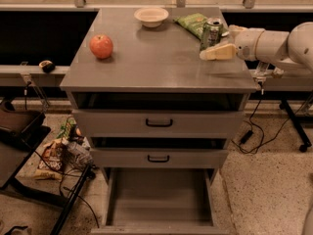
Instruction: Place green can into bottom drawer
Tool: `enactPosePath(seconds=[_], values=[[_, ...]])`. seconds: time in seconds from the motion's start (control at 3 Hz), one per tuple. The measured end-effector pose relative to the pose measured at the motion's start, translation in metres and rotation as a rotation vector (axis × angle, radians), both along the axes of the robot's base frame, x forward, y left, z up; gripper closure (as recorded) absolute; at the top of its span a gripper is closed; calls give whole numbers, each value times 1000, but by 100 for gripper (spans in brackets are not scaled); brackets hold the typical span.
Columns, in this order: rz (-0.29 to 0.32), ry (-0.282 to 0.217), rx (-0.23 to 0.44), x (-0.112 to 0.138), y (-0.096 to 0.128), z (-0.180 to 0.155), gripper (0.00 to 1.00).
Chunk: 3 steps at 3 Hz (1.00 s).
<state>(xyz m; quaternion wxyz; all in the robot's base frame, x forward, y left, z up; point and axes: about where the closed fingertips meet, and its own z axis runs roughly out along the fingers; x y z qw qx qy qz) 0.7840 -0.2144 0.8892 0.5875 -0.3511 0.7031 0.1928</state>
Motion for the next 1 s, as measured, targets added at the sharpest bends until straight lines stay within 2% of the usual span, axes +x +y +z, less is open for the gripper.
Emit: enactPosePath(seconds=[0.33, 1.0], values=[[-3, 14, 16, 9, 6, -6, 19], [33, 19, 32, 29, 33, -12, 65]])
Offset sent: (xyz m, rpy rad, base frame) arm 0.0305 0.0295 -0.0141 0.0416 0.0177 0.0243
